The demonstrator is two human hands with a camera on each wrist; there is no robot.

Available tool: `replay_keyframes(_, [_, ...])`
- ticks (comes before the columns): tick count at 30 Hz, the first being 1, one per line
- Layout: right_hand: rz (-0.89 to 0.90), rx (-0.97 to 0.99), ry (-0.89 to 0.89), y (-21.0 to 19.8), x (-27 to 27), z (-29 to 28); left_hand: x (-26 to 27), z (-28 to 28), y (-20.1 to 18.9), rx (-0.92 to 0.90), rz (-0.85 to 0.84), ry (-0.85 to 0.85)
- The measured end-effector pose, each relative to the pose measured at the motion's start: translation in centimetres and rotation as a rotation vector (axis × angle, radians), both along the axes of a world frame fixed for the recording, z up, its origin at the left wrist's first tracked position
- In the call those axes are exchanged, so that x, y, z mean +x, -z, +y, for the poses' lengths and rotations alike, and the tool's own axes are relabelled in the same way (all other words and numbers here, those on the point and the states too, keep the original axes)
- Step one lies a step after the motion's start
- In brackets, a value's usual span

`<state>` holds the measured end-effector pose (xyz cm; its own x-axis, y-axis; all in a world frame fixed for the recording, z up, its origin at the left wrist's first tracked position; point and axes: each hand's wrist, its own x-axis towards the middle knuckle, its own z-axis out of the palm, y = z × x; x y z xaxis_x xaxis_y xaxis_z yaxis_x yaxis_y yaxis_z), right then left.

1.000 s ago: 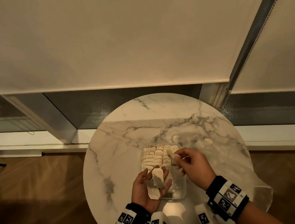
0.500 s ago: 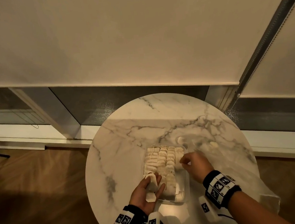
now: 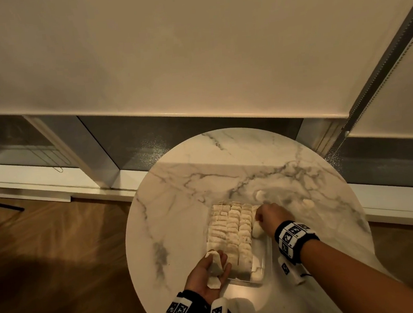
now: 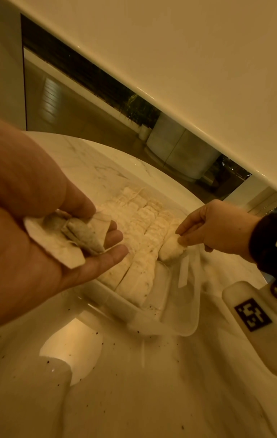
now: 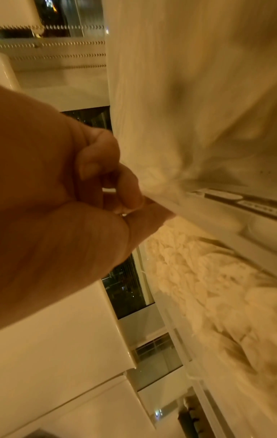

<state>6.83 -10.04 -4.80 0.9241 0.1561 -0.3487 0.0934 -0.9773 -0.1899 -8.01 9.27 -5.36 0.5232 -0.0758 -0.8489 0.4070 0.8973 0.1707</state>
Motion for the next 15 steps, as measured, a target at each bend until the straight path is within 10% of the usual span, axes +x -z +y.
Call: replay_keyframes(15, [-0.039,0.121,0.084,-0.53,0.03,-0.83,0.03,-0.19,-0.69,0.019,-0.025,0.005])
